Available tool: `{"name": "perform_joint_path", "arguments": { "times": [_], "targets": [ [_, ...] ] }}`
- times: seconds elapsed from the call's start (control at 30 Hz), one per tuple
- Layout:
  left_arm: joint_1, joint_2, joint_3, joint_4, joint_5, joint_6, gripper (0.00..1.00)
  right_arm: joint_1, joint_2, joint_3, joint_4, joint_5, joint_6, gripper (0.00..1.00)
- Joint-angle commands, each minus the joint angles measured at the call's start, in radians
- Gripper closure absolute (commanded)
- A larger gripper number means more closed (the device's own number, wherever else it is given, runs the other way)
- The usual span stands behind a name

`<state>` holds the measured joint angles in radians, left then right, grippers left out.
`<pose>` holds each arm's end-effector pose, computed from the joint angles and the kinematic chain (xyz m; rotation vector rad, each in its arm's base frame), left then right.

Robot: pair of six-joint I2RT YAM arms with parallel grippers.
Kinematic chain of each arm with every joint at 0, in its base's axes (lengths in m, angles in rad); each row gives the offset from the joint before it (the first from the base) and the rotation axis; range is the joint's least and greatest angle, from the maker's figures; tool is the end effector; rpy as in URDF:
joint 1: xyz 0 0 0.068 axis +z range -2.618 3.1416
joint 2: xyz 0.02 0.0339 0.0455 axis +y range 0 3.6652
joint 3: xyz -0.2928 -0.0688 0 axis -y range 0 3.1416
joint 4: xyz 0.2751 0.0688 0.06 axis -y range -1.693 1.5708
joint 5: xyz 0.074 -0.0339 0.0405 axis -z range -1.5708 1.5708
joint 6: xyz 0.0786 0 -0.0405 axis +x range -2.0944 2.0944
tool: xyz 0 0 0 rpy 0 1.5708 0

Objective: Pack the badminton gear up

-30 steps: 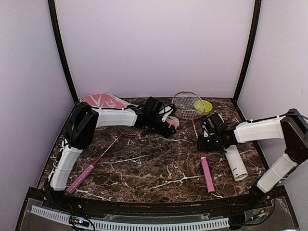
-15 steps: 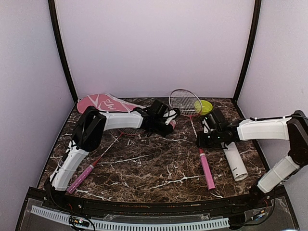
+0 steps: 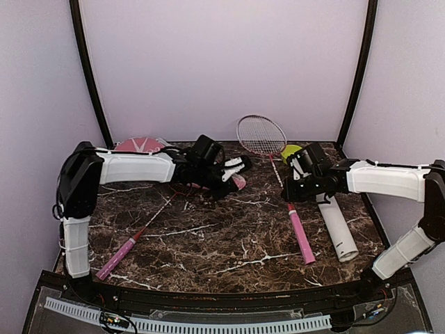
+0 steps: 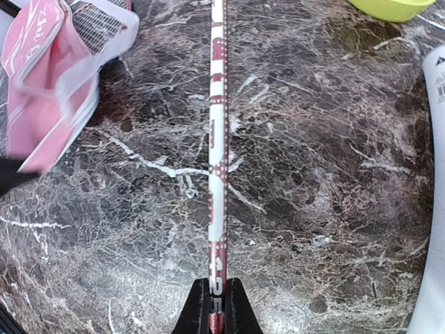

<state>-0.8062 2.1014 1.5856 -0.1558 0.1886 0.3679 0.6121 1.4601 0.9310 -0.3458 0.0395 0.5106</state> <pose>0.3739 -0.4110 0.1885 1.3402 1.8278 -0.4465 0.2909 0.2004 0.2004 -0.1088 2.4945 0.4403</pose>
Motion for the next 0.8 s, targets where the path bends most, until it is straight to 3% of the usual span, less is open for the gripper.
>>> {"name": "perform_joint_path", "arguments": {
  "times": [0.0,0.13,0.3,0.5,0.63,0.77],
  "targets": [
    [-0.082,-0.227,-0.210,-0.072,0.088,0.112,1.00,-0.004,-0.043,0.044,-0.018,-0.045,-0.082,1.00],
    [-0.186,-0.368,-0.395,-0.154,0.015,0.091,1.00,-0.005,-0.050,0.037,-0.032,-0.068,-0.117,1.00],
    [-0.342,-0.487,-0.548,-0.237,-0.077,-0.046,0.95,-0.003,-0.059,0.009,-0.013,-0.099,-0.127,1.00],
    [-0.409,-0.623,-0.623,-0.232,-0.079,-0.285,0.50,0.005,-0.039,-0.008,0.010,-0.141,-0.127,1.00],
    [-0.405,-0.729,-0.641,-0.102,-0.176,-0.446,0.33,0.016,-0.050,-0.025,0.016,-0.135,-0.127,1.00],
    [-0.305,-0.702,-0.580,-0.043,-0.263,-0.690,0.33,0.018,-0.069,-0.056,0.036,-0.137,-0.119,1.00]
  ]
}}
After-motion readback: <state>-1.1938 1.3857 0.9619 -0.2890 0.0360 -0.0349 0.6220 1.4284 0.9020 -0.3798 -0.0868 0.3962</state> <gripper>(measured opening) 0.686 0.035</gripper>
